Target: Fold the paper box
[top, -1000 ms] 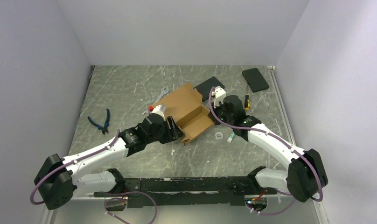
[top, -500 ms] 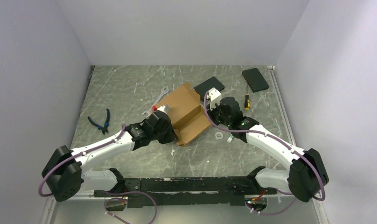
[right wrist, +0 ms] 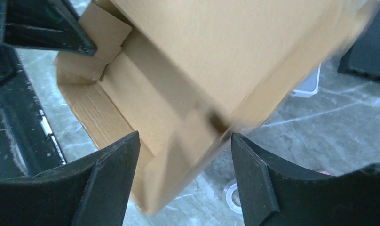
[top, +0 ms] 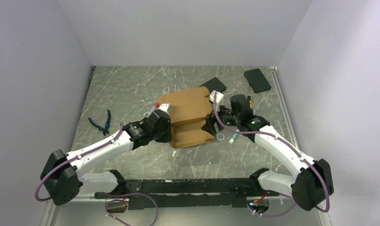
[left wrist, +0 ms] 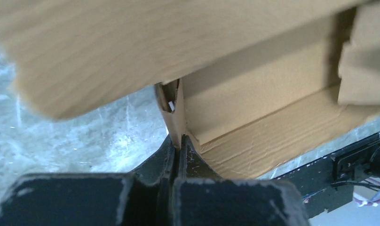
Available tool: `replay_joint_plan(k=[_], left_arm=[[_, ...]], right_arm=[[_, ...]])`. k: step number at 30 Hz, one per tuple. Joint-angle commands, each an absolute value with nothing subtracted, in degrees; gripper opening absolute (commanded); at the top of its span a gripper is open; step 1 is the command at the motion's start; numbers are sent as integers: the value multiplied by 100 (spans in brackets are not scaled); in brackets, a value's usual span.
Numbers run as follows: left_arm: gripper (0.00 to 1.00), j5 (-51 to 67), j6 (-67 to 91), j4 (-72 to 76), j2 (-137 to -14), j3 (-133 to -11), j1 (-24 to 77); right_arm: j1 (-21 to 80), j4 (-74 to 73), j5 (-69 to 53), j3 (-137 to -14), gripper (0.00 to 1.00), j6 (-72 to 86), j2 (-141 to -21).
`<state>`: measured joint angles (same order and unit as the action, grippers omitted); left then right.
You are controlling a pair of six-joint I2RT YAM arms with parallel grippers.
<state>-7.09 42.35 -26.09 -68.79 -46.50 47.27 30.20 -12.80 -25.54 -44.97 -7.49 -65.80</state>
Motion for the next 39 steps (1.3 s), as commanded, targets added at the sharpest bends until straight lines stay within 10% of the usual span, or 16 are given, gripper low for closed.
replay_joint_plan(k=[1, 5, 20, 32, 39], left_arm=[[0, -1005, 3023, -3133, -6648, -5117, 4754], [0, -1052, 2356, -3568, -6745, -5348, 4754], [0, -981, 2110, -3090, -6639, -5104, 4751], [0, -1074, 2898, -2725, -7271, -5083, 4856], [18, -1246, 3378, -2516, -7191, -4935, 4859]], right_arm=[[2381, -1809, -4255, -4999, 78, -1483, -6078], [1951, -1795, -4695, -4957, 99, -1392, -5892], [1371, -123, -4828, -4119, 96, 851, -6527], [1457, 129, -3918, -4043, 5, 1313, -6430], [1494, 123, -3875, -4034, 0, 1310, -6275]])
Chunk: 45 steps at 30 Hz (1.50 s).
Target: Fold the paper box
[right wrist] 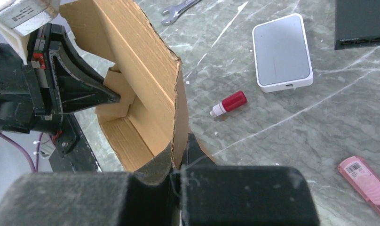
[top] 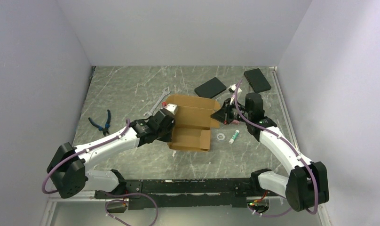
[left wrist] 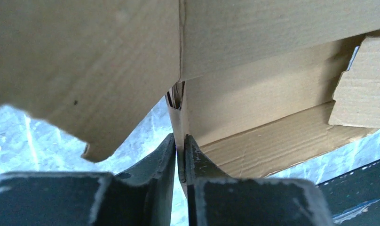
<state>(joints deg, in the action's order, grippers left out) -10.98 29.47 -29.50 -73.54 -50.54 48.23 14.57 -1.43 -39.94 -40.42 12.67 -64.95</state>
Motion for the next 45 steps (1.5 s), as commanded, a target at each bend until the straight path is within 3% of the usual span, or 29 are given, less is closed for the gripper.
replay_joint_plan(k=[1, 4, 20, 30, 32, 34, 36, 39, 45], left_arm=[[22, -1262, 3414, -2456, -7147, -4885, 4859], [32, -1270, 3482, -2339, -7078, -4774, 4851], [46, -1694, 3529, -1626, -7071, -4384, 4751], [49, -251, 3082, -309, -6345, -3492, 3877], [55, -61, 2991, -70, -6228, -3340, 3799], [72, 137, 2854, 328, -6082, -3125, 3759], [82, 249, 2775, 646, -5980, -2955, 3713], [86, 296, 2661, 963, -6014, -2841, 3643], [84, 565, 2488, 1748, -6638, -2726, 3255]], right_arm=[[1502, 137, -3887, -4033, 0, 1316, -6268], [1503, 160, -3949, -4020, 0, 1318, -6243], [1551, 208, -4122, -3999, 0, 1310, -6230], [1572, 203, -4205, -4012, 0, 1286, -6271], [1573, 200, -4218, -4012, 0, 1277, -6280], [1572, 204, -4248, -4001, 0, 1274, -6297], [1572, 215, -4263, -4005, 0, 1267, -6319], [1573, 206, -4284, -4008, 0, 1257, -6344], [1569, 229, -4359, -3990, 0, 1266, -6356]])
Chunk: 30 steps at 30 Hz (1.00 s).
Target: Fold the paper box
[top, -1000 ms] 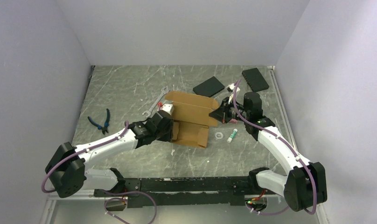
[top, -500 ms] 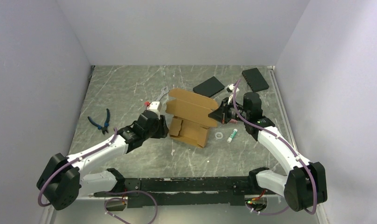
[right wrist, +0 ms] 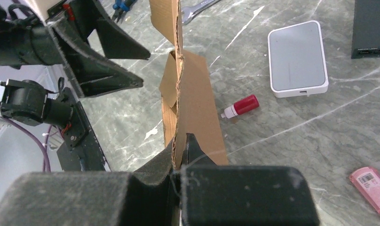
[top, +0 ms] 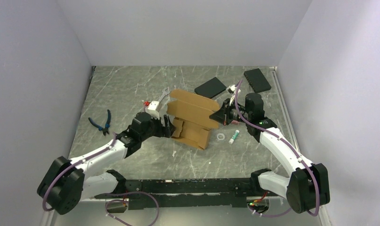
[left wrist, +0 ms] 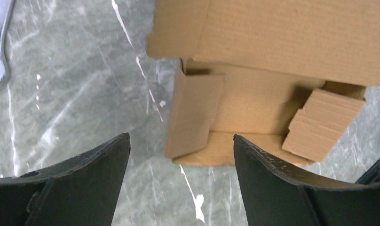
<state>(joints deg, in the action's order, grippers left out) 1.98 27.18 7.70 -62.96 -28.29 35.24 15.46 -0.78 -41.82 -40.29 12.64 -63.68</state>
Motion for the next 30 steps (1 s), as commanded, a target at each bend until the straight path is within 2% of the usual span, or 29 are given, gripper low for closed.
replay_joint_plan(k=[1, 8, 13, 16, 18, 22, 27, 30], left_arm=[[83, 704, 2487, 1950, -6767, -2695, 3166], [74, 1223, 2413, 2666, -7753, -2792, 2910], [60, 1457, 2552, 3089, -8356, -2883, 2900], [47, 1602, 2679, 3336, -8638, -2917, 2900], [34, 1608, 2738, 3418, -8760, -2939, 2900], [0, 1343, 2753, 3025, -8787, -3138, 2987], [0, -669, 2120, 1407, -8430, -3816, 4049], [0, -1312, 2000, 926, -8368, -4013, 4455]], right_arm=[[1573, 232, -4366, -3990, 0, 1254, -6352], [1573, 230, -4403, -3990, 0, 1263, -6363], [1582, 226, -4404, -3999, 0, 1257, -6389], [1591, 223, -4403, -3999, 0, 1249, -6390], [1591, 220, -4403, -3998, 0, 1248, -6395], [1627, 203, -4383, -4012, 0, 1210, -6447], [1675, 165, -4335, -4025, 0, 1136, -6465], [1733, 167, -4309, -4036, 0, 1092, -6477]])
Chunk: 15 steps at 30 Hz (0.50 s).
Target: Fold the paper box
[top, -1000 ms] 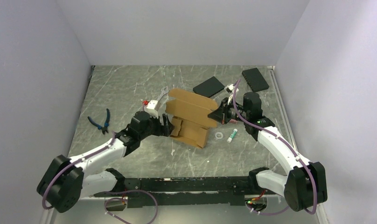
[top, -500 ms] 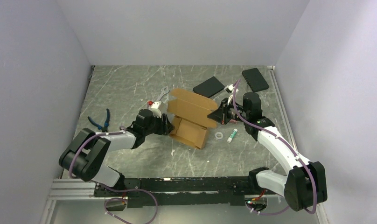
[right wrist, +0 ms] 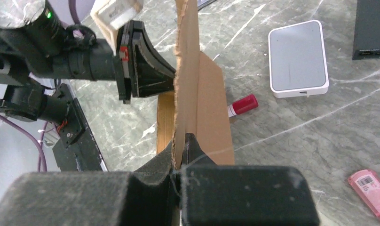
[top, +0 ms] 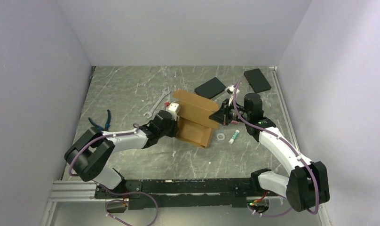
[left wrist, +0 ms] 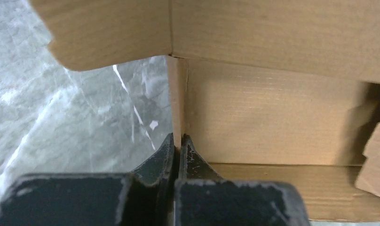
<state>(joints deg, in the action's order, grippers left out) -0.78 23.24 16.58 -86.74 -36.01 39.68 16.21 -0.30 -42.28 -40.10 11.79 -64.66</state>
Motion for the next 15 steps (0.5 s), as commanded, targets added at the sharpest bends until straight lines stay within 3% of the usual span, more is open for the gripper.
replay_joint_plan(k=[1, 4, 6, 15], left_arm=[[4, -1386, 2022, 832, -8386, -4043, 4481], [26, -1440, 2075, 743, -8500, -4097, 4487], [35, -1423, 2112, 739, -8560, -4155, 4479], [42, -1485, 2107, 585, -8694, -4486, 4461]], right_arm=[[1750, 159, -4299, -4034, 0, 1082, -6488], [1775, 135, -4281, -4043, 0, 1045, -6535], [1775, 132, -4280, -4043, 0, 1029, -6533], [1793, 97, -4289, -4053, 0, 982, -6573]])
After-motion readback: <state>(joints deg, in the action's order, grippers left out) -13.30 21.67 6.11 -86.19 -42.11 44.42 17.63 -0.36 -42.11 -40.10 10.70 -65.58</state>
